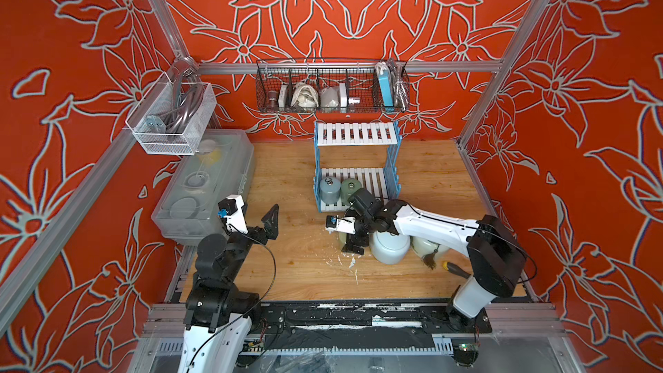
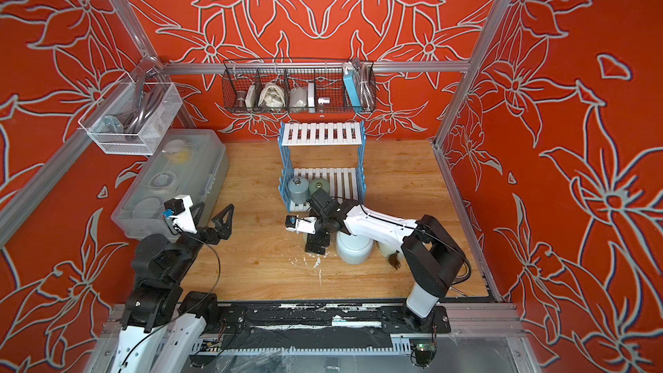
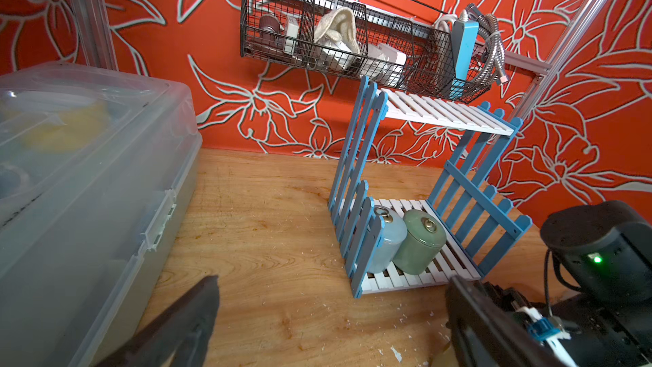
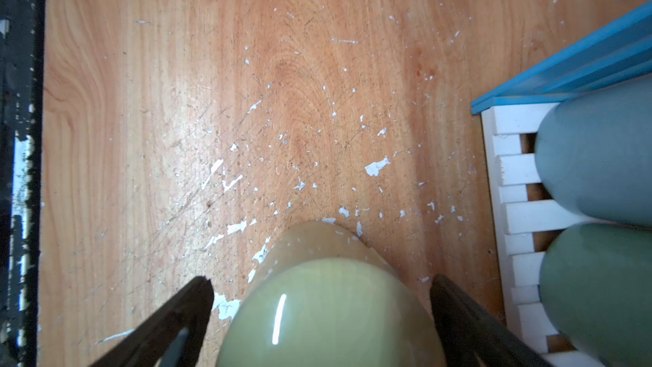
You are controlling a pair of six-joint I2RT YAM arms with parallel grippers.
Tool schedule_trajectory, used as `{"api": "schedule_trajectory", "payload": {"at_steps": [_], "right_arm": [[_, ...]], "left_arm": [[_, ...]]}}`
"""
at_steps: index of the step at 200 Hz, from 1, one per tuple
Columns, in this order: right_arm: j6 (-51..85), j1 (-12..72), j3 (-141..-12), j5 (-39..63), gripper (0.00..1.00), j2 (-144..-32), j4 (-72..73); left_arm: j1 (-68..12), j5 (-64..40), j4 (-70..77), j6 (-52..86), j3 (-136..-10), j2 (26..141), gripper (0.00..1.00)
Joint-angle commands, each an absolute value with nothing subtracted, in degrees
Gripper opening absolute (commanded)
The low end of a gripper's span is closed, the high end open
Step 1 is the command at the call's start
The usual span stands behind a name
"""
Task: Remove the tea canisters from the shelf
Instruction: Place the tea canister at the center of the board.
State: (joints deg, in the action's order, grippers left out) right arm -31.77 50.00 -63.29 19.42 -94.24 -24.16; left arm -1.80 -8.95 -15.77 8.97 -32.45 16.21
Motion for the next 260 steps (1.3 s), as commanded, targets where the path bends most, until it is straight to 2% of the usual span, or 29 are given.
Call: {"api": "schedule_trajectory", "payload": {"at_steps": [1,45,116,201,260], "right_arm": [[-31.0,50.5,-65.8,19.7,0.99,-90.1,-25.7],[-28.5,50.4,-66.0,18.7,0.99,-83.8,-27.2],[-19.9,48.0,-64.5,11.9,0.99,-73.1,-25.1],[-11.4,40.5,-63.7,5.0,0.99,-64.5,-29.6],[-9.3,32.8,-56.5,1.3,0.99,-54.1,-29.7]], "left_arm": [[-1.6,-9.5,-14.3,8.7,-32.1,16.3,0.99],[-2.7,-7.7,-14.4,6.8,-33.2,17.1,0.99],[-5.6,-13.4,-12.9,3.3,-35.9,22.6,0.99],[-6.1,-36.7,-26.7,-14.7,-54.3,43.8,0.99],[-9.1,-40.2,-37.5,-32.3,-66.4,58.2,0.99]]}}
